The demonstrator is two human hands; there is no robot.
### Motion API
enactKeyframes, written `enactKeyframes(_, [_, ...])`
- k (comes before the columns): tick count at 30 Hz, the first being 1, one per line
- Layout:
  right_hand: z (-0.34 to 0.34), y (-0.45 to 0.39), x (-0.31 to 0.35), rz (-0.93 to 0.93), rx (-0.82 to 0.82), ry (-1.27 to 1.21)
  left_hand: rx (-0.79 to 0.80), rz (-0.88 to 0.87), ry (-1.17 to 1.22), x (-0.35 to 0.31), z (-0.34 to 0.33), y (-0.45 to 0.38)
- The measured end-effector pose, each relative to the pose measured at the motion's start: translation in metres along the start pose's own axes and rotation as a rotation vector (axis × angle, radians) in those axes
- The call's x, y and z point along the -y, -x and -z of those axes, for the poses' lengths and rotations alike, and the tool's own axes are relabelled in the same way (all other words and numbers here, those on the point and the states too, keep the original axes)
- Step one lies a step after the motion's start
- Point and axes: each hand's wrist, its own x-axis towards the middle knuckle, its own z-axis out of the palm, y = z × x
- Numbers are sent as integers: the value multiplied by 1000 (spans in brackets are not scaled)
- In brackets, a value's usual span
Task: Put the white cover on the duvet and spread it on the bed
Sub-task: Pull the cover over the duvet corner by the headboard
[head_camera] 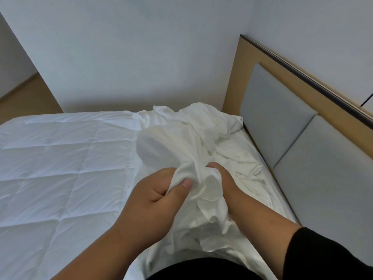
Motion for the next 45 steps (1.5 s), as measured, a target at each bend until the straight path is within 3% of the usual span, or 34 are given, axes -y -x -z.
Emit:
enactKeyframes(4, [-17, 4, -1, 127, -21, 53, -229, 101, 96, 7, -2, -1])
enactKeyframes(7, [-6, 11, -14, 33, -185, -39, -252, 222, 87, 34, -9, 2])
enactKeyframes(9, [3, 23, -15, 48, -78, -64, -183, 306, 163, 57, -20, 12])
enactKeyframes(12, [4, 48, -28, 111, 257, 81, -195, 461, 353, 81, -36, 22])
enactKeyframes(14, [3, 55, -42, 93, 323, 97, -195, 497, 391, 88, -39, 20])
enactKeyframes(18, [3, 56, -53, 129, 207, 209, -137, 398, 268, 91, -40, 11])
enactKeyframes(23, [0, 54, -57, 165, 21, 268, -184, 333, 85, 91, -41, 9])
enactKeyframes(26, [11, 48, -48, 86, -215, 73, -223, 305, 100, 83, -33, 6])
enactKeyframes(29, [21, 36, -34, 37, -350, -47, -161, 224, 13, 67, -33, 6])
enactKeyframes(33, [17, 26, -14, -66, -373, -385, 20, -189, -444, 51, -37, 13])
enactKeyframes(34, [14, 23, -12, -111, -368, -478, 64, -205, -440, 52, -37, 14])
enactKeyframes(36, [9, 19, -11, -215, -344, -554, 119, -45, -256, 52, -42, 13])
enactKeyframes(39, [0, 20, -20, -338, -250, -634, 77, 609, 486, 74, -56, 8])
enactKeyframes(40, [-3, 24, -21, -381, -206, -708, 21, 760, 603, 82, -59, 6])
enactKeyframes(42, [-6, 35, -21, -438, -87, -876, -65, 826, 596, 93, -63, 0])
enactKeyframes(45, [-9, 46, -27, -437, 16, -940, -217, 872, 597, 110, -64, -12])
